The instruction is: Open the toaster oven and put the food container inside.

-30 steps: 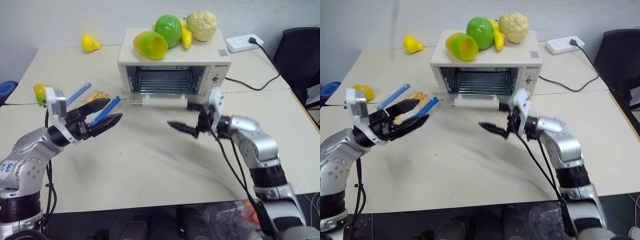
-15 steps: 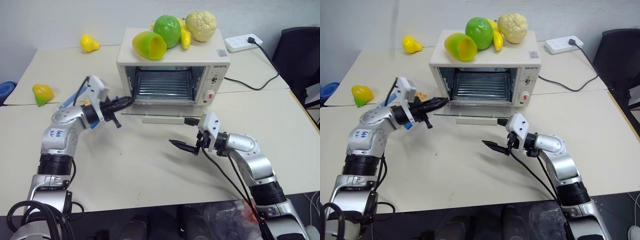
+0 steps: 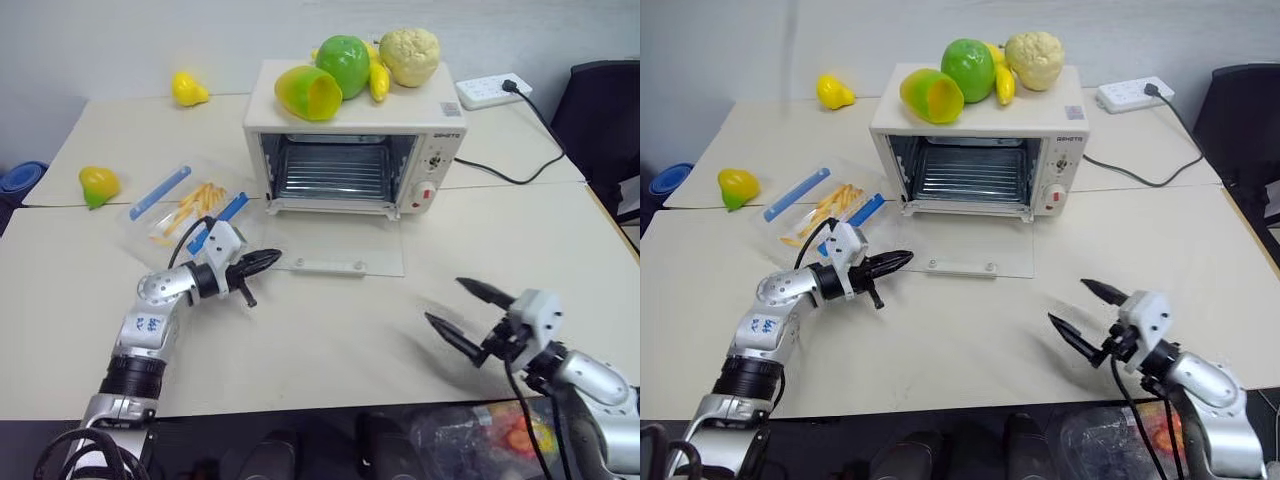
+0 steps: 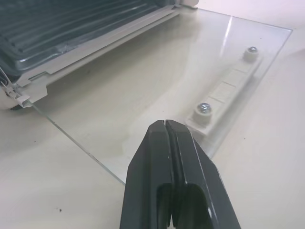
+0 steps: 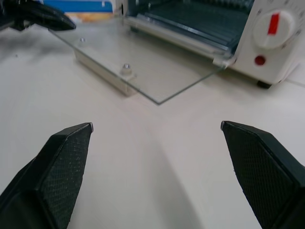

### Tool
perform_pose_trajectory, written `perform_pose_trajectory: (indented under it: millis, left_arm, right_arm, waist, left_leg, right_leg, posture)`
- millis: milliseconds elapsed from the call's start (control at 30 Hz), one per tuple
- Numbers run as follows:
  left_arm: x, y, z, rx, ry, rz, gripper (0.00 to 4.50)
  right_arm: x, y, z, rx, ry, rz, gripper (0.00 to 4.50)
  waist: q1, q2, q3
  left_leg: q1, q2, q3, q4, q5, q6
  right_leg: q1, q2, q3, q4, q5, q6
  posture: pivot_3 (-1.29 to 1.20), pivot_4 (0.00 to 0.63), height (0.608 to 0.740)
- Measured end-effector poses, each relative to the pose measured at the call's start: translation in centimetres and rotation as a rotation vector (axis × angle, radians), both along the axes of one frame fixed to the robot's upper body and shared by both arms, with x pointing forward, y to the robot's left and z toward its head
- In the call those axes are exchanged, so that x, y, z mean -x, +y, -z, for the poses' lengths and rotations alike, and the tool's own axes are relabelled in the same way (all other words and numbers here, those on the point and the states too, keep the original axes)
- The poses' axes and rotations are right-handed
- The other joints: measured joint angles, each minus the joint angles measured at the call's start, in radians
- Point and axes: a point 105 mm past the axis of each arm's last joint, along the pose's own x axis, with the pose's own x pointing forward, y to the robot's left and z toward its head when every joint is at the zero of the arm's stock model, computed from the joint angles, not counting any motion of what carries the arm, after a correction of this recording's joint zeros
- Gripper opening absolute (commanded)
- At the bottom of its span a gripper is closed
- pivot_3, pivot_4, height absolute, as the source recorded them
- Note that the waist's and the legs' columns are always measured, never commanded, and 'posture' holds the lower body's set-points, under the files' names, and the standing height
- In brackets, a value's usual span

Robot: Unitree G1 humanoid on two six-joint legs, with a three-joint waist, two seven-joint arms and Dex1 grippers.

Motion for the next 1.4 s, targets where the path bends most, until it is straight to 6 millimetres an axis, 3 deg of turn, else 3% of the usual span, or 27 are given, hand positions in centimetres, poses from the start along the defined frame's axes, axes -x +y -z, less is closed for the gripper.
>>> perform_pose_trajectory:
  millis: [67, 167, 267, 400, 567, 667, 800, 933, 1000, 1167, 1267, 1400]
  left_arm:
    - [0.6, 0.5, 0.2, 0.059, -0.019, -0.039, 0.01]
    - [1.9, 2.1, 0.5, 0.179, -0.013, -0.111, 0.86]
    - [3.7, 4.6, -0.9, 0.273, -0.045, -0.178, 1.77]
    - [7.1, 11.1, -2.0, 0.367, -0.033, -0.442, 2.99]
    - [12.3, 19.5, -0.2, 0.472, 0.094, -0.873, 4.48]
    - [13.4, 21.6, 0.3, 0.537, 0.145, -1.003, 4.48]
    - [11.4, 21.4, -0.9, 0.614, 0.193, -0.998, 4.48]
    - [6.6, 19.9, -5.4, 0.607, 0.269, -0.945, 4.48]
    - [4.6, 19.0, -6.5, 0.6, 0.35, -0.935, 4.48]
    - [1.5, 17.2, -5.2, 0.55, 0.61, -0.952, 4.48]
    - [-0.2, 16.8, -4.9, 0.489, 0.683, -0.983, 4.48]
    - [-1.7, 17.0, -4.8, 0.469, 0.712, -1.019, 3.64]
  right_arm:
    - [0.4, 0.6, -0.8, -0.016, -0.028, -0.029, 4.5]
    - [0.1, 1.4, -1.8, -0.053, -0.061, -0.068, 4.5]
    - [-0.7, 2.8, -3.7, -0.125, -0.152, -0.125, 4.5]
    - [-0.9, 5.3, -4.6, -0.136, -0.243, -0.236, 4.5]
    - [-1.1, 7.6, -4.3, -0.147, -0.27, -0.332, 4.5]
    - [-0.9, 8.4, -4.1, -0.116, -0.288, -0.38, 4.5]
    - [-0.9, 8.7, -3.2, -0.1, -0.27, -0.402, 4.5]
    - [-1.0, 8.8, -3.2, -0.095, -0.275, -0.403, 4.5]
    - [-1.1, 8.7, -3.0, -0.093, -0.269, -0.399, 4.5]
    - [-1.2, 8.3, -2.2, -0.09, -0.246, -0.379, 4.5]
    - [-1.1, 8.2, -1.7, -0.095, -0.245, -0.369, 4.5]
    - [-1.0, 7.9, -0.9, -0.105, -0.235, -0.35, 4.5]
  waist:
    - [0.0, 0.0, 0.0]
    - [-0.001, 0.0, 0.0]
    - [-0.006, -0.001, 0.001]
    - [-0.011, -0.001, 0.001]
    - [-0.002, -0.002, 0.0]
    - [0.021, -0.002, 0.0]
    - [0.04, -0.003, 0.0]
    - [0.042, -0.004, 0.0]
    - [0.038, -0.003, 0.0]
    - [0.007, -0.004, 0.0]
    - [-0.005, -0.004, 0.0]
    - [-0.013, -0.004, 0.0]
  left_leg:
    - [0.0, 0.0, 0.001, 0.0, 0.0, 0.0]
    - [0.0, 0.001, 0.001, 0.0, 0.0, 0.001]
    - [0.0, 0.002, 0.0, 0.0, -0.001, 0.0]
    - [0.0, 0.003, 0.001, -0.001, -0.002, 0.0]
    - [0.0, 0.003, 0.0, 0.0, -0.002, 0.0]
    - [0.0, 0.002, -0.003, 0.003, -0.002, 0.001]
    - [0.0, 0.001, -0.009, 0.007, -0.004, 0.0]
    - [0.0, 0.001, -0.01, 0.009, -0.004, -0.001]
    - [0.001, 0.001, -0.009, 0.009, -0.005, -0.001]
    - [0.0, 0.0, -0.01, 0.007, -0.005, -0.001]
    - [-0.001, -0.001, -0.009, 0.007, -0.005, -0.002]
    - [-0.001, -0.001, -0.007, 0.007, -0.005, -0.002]
  right_leg:
    - [0.0, 0.0, 0.001, 0.0, 0.0, 0.0]
    - [0.0, 0.0, 0.001, 0.0, 0.0, 0.0]
    - [-0.001, 0.001, 0.001, 0.0, 0.0, -0.001]
    - [-0.001, 0.002, 0.004, -0.002, 0.0, -0.001]
    - [0.0, 0.002, 0.008, -0.002, 0.0, -0.001]
    - [0.004, 0.002, 0.006, -0.003, 0.0, -0.001]
    - [0.009, 0.002, 0.0, -0.004, 0.0, -0.001]
    - [0.009, 0.003, 0.0, -0.002, 0.0, -0.002]
    - [0.008, 0.003, -0.001, -0.001, 0.0, -0.002]
    - [0.002, 0.004, -0.002, 0.003, 0.0, -0.002]
    - [-0.003, 0.004, -0.001, 0.008, 0.0, -0.002]
    - [-0.005, 0.004, 0.0, 0.008, 0.0, -0.002]
  posture:
    - [0.0, 0.15, 0.74]
    - [0.0, 0.15, 0.74]
    - [0.0, 0.15, 0.74]
    - [0.0, 0.15, 0.74]
    - [0.0, 0.15, 0.74]
    - [0.0, 0.15, 0.74]
    - [0.0, 0.15, 0.74]
    - [0.0, 0.15, 0.74]
    - [0.0, 0.15, 0.74]
    - [0.0, 0.15, 0.74]
    - [0.0, 0.15, 0.74]
    - [0.0, 0.15, 0.74]
